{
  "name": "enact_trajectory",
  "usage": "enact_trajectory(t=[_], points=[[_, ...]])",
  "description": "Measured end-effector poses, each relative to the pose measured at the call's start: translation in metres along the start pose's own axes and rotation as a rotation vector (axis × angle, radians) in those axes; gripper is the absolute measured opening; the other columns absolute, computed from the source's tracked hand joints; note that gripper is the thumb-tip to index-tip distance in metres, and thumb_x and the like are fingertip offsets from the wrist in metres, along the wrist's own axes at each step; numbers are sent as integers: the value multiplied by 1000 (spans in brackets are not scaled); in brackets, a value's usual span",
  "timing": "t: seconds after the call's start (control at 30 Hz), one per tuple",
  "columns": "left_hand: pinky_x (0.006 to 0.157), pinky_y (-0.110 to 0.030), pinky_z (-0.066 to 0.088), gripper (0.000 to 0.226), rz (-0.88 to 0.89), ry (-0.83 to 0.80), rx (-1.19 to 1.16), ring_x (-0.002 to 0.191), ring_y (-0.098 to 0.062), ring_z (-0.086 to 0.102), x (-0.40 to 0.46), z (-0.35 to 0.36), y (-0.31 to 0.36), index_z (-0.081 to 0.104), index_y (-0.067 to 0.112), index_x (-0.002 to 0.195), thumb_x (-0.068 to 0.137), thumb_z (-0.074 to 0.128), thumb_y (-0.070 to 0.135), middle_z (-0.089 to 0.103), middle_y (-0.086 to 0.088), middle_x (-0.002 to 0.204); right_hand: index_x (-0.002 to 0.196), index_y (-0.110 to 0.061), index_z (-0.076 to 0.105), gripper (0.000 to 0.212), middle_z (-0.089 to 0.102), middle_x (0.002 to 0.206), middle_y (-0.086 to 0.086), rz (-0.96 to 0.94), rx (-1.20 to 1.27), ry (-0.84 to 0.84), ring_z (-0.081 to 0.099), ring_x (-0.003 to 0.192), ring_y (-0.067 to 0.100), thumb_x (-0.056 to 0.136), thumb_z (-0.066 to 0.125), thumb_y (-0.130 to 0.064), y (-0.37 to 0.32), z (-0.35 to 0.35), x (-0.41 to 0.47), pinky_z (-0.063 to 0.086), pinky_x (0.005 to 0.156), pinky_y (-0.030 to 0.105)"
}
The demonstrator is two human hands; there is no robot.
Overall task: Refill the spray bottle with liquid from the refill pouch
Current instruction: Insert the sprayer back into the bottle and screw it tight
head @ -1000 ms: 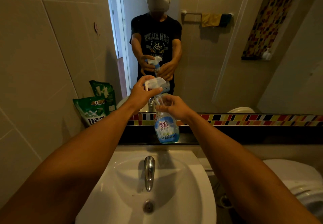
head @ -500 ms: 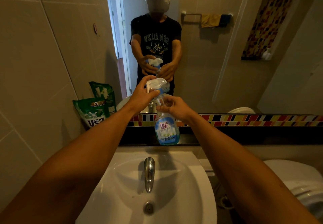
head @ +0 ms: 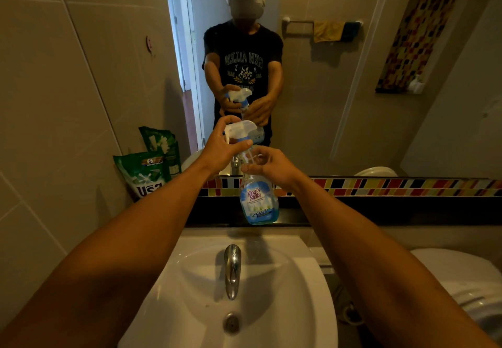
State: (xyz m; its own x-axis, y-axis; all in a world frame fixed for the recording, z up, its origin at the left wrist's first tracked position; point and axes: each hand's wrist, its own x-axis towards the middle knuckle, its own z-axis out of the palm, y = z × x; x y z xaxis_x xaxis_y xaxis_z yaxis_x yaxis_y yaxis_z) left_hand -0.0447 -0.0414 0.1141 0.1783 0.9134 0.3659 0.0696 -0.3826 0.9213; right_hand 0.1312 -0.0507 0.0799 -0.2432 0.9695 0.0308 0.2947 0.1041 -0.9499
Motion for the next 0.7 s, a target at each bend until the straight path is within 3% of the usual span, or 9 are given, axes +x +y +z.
enact_trajectory(t=[0.13, 0.3, 0.47, 0.7], points=[[61, -13, 54, 58, -19, 8, 10, 91, -13, 61, 1, -1, 2, 44, 17, 134, 86, 72, 2, 50, 12, 110, 124, -13, 63, 45, 77, 112, 13, 11, 25, -5, 75, 104, 30, 84, 84, -16, -1, 0, 1, 59, 97, 54], [62, -15, 55, 58, -45, -7, 7, 105, -26, 61, 3, -3, -1, 46, 20, 134, 86, 70, 0, 53, -1, 120, 126, -13, 62, 46, 75, 116, 18, 19, 55, -6, 74, 106, 35, 85, 83, -14, 1, 0, 1, 58, 98, 58], [69, -18, 56, 59, 8, -9, -13, 98, -18, 63, -1, 0, 0, 43, 22, 131, 84, 75, 6, 54, 7, 115, 130, -20, 62, 52, 77, 115, 10, 16, 51, -18, 75, 107, 30, 83, 85, -20, -1, 3, 1, 59, 97, 57], [65, -14, 55, 60, -39, -22, -24, 98, -17, 61, 0, -2, -5, 44, 19, 135, 85, 70, -2, 52, 10, 114, 130, -14, 62, 48, 76, 116, 16, 28, 71, -14, 75, 106, 32, 86, 81, -12, 4, 1, 2, 59, 98, 56]])
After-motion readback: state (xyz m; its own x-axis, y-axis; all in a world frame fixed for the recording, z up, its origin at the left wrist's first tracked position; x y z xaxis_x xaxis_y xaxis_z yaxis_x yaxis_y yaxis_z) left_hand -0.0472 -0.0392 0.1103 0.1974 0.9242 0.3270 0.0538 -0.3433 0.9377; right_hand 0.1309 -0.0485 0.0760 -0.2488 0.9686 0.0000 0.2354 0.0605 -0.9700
